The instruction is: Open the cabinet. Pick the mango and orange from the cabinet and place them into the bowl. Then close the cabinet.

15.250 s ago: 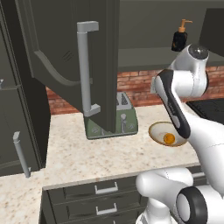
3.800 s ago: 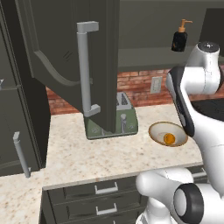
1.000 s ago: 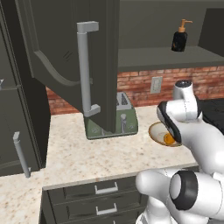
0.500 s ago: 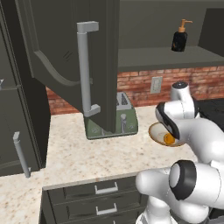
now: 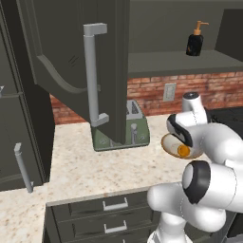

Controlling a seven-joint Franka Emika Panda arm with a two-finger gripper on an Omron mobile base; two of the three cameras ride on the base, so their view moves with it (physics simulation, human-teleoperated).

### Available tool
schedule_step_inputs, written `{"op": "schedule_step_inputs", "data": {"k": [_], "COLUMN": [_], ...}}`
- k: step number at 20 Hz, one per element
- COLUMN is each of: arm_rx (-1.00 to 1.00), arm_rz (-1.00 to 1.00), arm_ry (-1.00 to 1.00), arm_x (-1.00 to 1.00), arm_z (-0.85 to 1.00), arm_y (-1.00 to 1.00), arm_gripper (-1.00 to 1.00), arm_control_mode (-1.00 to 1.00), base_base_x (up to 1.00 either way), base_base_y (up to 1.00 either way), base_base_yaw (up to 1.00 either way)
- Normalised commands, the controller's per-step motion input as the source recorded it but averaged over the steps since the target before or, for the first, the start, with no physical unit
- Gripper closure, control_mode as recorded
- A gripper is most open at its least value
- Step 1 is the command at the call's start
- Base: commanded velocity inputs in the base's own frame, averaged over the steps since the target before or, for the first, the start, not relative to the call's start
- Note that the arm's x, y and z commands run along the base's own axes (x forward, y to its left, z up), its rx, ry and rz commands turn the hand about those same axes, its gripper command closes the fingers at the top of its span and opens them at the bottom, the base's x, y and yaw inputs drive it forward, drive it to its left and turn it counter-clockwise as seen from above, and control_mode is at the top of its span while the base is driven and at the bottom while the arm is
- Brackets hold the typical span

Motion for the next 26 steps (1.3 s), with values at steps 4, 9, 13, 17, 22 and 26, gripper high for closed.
{"op": "schedule_step_inputs", "data": {"k": [4, 9, 13, 17, 22, 26], "arm_rx": [0.00, 0.00, 0.00, 0.00, 0.00, 0.00], "arm_rz": [-0.03, -0.03, -0.03, -0.03, -0.03, -0.03], "arm_ry": [0.01, 0.01, 0.00, 0.00, 0.00, 0.00], "arm_x": [0.16, 0.17, 0.16, 0.18, 0.16, 0.12], "arm_z": [-0.16, -0.19, -0.17, -0.16, -0.17, -0.18], "arm_y": [-0.06, -0.08, -0.06, -0.03, -0.04, -0.03], "arm_gripper": [1.00, 1.00, 1.00, 1.00, 1.00, 1.00], "arm_control_mode": [-1.00, -1.00, -1.00, -1.00, -1.00, -1.00], "base_base_x": [0.00, 0.00, 0.00, 0.00, 0.00, 0.00], "base_base_y": [0.00, 0.00, 0.00, 0.00, 0.00, 0.00], "base_base_yaw": [0.00, 0.00, 0.00, 0.00, 0.00, 0.00]}}
